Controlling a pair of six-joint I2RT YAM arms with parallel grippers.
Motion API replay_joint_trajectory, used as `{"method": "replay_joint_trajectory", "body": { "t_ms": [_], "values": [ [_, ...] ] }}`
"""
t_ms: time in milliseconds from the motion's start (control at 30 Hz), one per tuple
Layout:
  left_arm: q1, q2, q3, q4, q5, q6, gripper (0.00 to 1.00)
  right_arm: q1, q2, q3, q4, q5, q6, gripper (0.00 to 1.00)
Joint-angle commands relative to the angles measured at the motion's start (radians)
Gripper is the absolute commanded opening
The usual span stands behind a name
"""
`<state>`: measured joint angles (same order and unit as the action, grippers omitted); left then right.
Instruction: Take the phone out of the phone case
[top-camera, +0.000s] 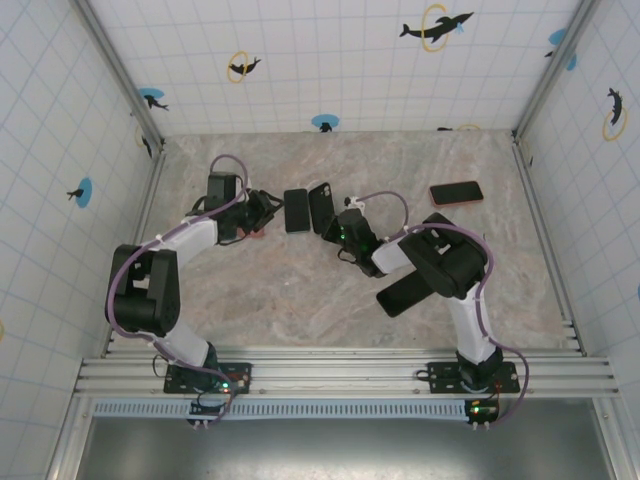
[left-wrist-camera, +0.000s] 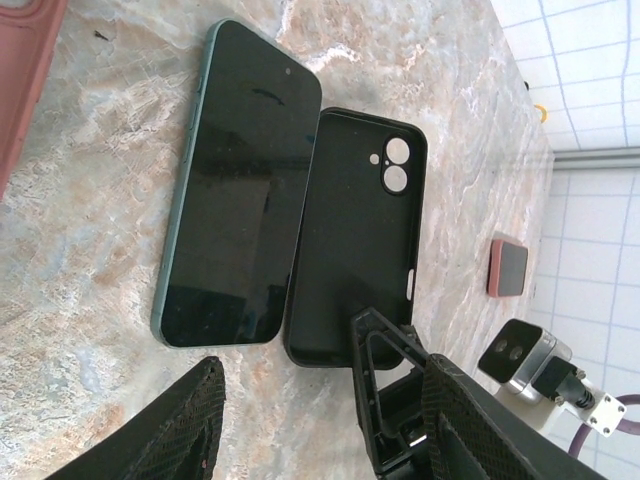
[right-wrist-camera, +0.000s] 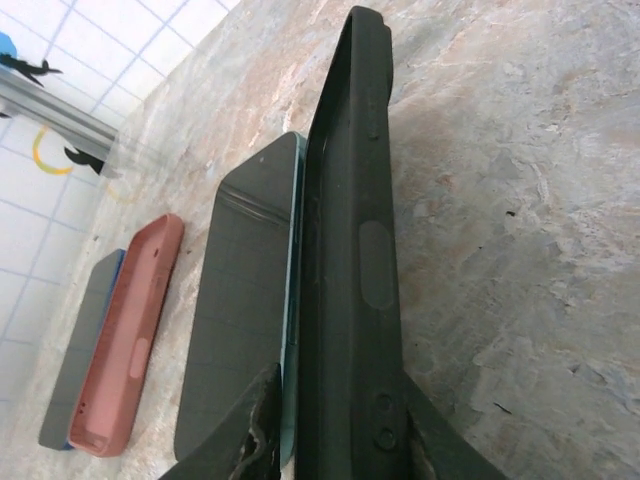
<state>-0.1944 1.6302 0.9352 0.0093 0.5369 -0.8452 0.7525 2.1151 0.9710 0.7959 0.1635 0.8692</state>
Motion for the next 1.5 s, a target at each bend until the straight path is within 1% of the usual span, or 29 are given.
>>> {"method": "replay_joint_trajectory", "body": {
  "t_ms": [0,67,167,300,400,733,900,967,1000,1067,1167,1200,1267,1367,1467],
  "values": [
    [0.008,-0.017,-0.013,0.005,-0.005,-0.005,0.54,-0.005,-0.051,0.002,-0.042,0.009,-0.099,0.31],
    [0.007,-0.012,-0.01,0.006,-0.002,-0.003,0.55,-0.005,-0.055,0.012,-0.069,0.011,-0.151,0.32],
    [0.006,-0.006,-0.003,0.006,0.001,-0.003,0.55,-0.012,-0.057,0.015,-0.091,0.012,-0.179,0.33],
    [0.007,-0.002,0.007,0.003,0.004,0.003,0.55,-0.026,-0.042,0.031,-0.093,0.003,-0.192,0.33],
    [0.007,0.004,0.014,0.004,0.007,0.005,0.55,-0.033,-0.031,0.048,-0.093,0.001,-0.202,0.3],
    [0.007,0.014,0.024,0.004,0.014,0.008,0.55,-0.048,-0.004,0.077,-0.088,-0.023,-0.205,0.3],
    [0.006,0.013,0.03,0.003,0.017,0.012,0.56,-0.048,-0.021,0.089,-0.121,-0.024,-0.232,0.33],
    [0.008,0.007,0.033,0.0,0.019,0.02,0.57,-0.055,-0.039,0.087,-0.135,-0.022,-0.245,0.37],
    [0.007,0.005,0.032,-0.003,0.021,0.027,0.59,-0.06,-0.052,0.088,-0.157,-0.018,-0.261,0.4],
    [0.007,0.001,0.033,-0.011,0.029,0.052,0.62,-0.066,-0.08,0.104,-0.229,0.003,-0.299,0.47],
    [0.007,-0.004,0.033,-0.034,0.031,0.092,0.66,-0.076,-0.13,0.106,-0.311,0.03,-0.338,0.54],
    [0.007,-0.004,0.067,-0.039,0.033,0.104,0.67,-0.08,-0.15,0.101,-0.335,0.036,-0.338,0.6],
    [0.006,-0.007,0.072,-0.041,0.041,0.13,0.69,-0.084,-0.187,0.094,-0.387,0.051,-0.344,0.7],
    [0.006,-0.012,0.083,-0.046,0.037,0.16,0.71,-0.086,-0.244,0.079,-0.468,0.077,-0.341,0.73],
    [0.009,-0.013,0.097,-0.055,0.032,0.189,0.78,-0.09,-0.306,0.063,-0.565,0.118,-0.302,0.75]
  ]
}}
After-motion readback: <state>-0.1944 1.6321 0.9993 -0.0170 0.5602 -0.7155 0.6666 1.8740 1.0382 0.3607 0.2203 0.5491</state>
